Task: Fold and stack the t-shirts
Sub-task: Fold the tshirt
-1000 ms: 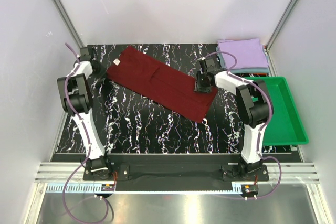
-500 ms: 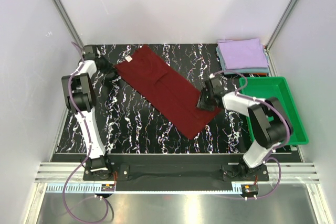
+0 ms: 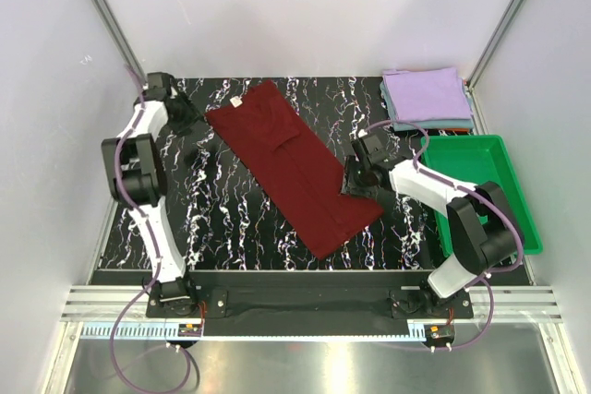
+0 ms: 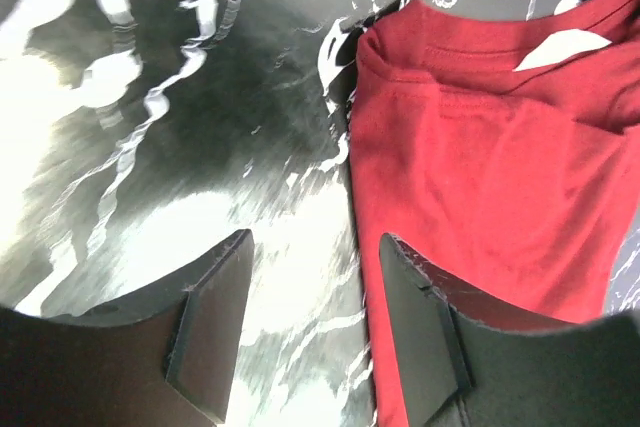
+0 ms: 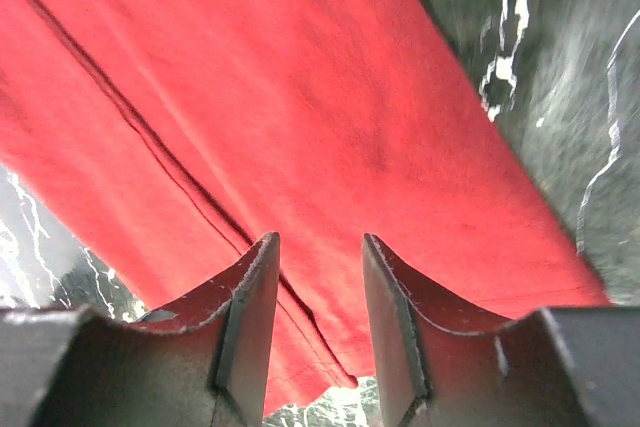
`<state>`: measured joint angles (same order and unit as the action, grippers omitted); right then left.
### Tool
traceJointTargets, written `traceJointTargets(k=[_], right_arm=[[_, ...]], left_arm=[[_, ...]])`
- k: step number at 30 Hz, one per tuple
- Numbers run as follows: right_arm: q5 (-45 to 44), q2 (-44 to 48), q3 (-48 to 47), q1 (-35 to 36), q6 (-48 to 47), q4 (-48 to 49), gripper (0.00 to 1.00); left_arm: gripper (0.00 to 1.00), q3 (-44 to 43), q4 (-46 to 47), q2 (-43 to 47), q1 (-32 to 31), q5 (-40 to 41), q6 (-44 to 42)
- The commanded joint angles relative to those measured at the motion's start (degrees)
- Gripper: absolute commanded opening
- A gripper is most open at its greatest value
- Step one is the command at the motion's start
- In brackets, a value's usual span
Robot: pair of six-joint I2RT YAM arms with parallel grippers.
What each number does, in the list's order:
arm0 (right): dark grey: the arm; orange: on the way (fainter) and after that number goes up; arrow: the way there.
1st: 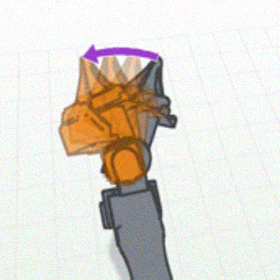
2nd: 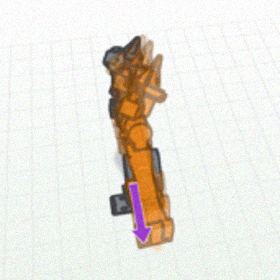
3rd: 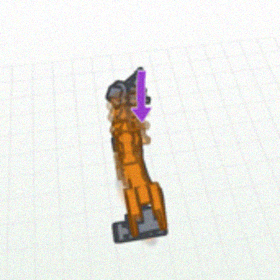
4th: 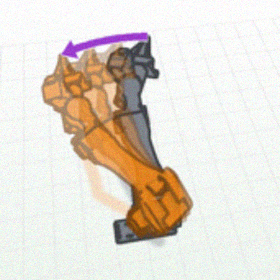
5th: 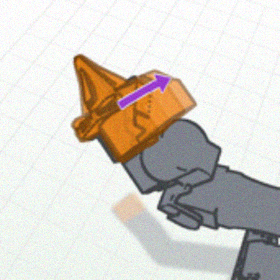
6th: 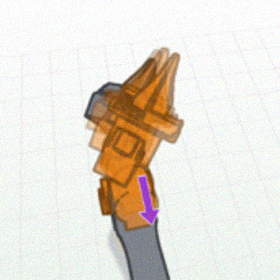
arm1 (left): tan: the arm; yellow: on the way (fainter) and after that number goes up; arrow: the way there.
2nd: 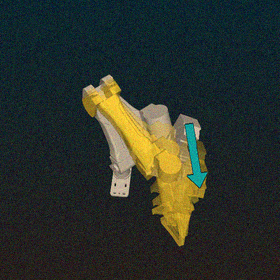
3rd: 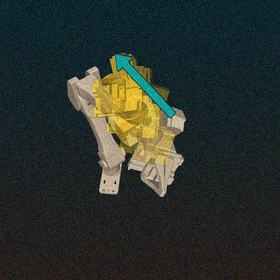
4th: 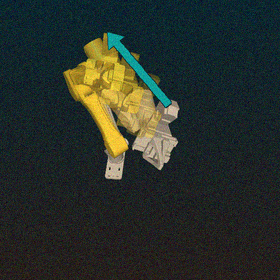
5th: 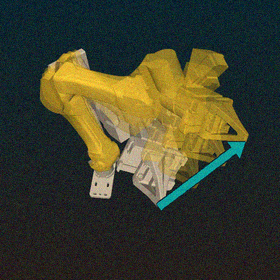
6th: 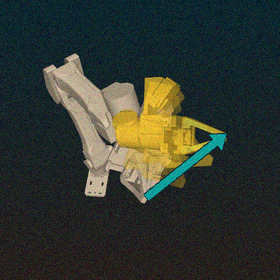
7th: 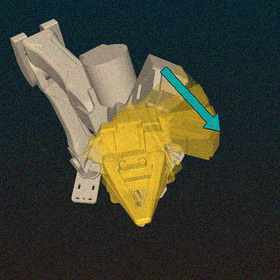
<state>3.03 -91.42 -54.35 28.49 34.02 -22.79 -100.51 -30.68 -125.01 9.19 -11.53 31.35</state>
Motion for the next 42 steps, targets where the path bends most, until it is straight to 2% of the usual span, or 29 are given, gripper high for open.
traceJointTargets(k=[1,4,9,13,22,25,27,29,30,36,42], right_arm=[[-2.68,0.46,-5.05,-0.36,-6.32,-4.80,0.46],[-4.26,-3.49,-7.08,-1.77,-8.88,-6.91,0.46],[-5.92,-5.79,-8.05,-3.62,-11.34,-7.80,0.43],[-6.98,-5.97,-6.83,-4.23,-11.87,-6.84,0.39],[-3.82,-4.65,-0.60,-4.14,-7.57,-2.71,0.37],[-3.64,-2.20,2.22,-4.15,-4.93,-2.00,0.37],[-3.56,-1.14,3.54,-4.15,-2.31,-1.56,0.37],[-1.29,0.53,5.56,-4.06,-0.02,0.02,0.37],[-0.40,0.97,6.96,-3.62,2.60,0.81,0.37],[3.12,3.96,12.15,-1.07,13.94,8.62,0.37],[0.93,4.67,13.66,6.48,26.35,14.34,0.37]], left_arm=[[0.58,4.77,-1.69,10.55,-0.14,5.12,0.37],[0.58,14.77,3.32,15.04,-1.98,5.20,3.71],[0.55,23.51,12.12,14.98,-6.36,-0.95,7.84],[0.53,22.91,11.00,11.29,-8.84,-0.43,8.98],[0.54,18.34,7.04,6.72,-12.53,5.02,8.73],[0.40,15.18,4.85,4.87,-12.80,6.87,8.11],[0.23,13.68,3.87,3.99,-12.79,8.09,7.67],[0.12,11.57,3.43,3.03,-12.71,8.54,7.06],[0.02,10.61,3.34,2.50,-12.53,8.28,6.88],[0.00,4.72,3.43,-2.42,-11.22,4.59,5.74],[0.00,-6.18,1.06,-9.19,-9.72,-1.83,2.66]])
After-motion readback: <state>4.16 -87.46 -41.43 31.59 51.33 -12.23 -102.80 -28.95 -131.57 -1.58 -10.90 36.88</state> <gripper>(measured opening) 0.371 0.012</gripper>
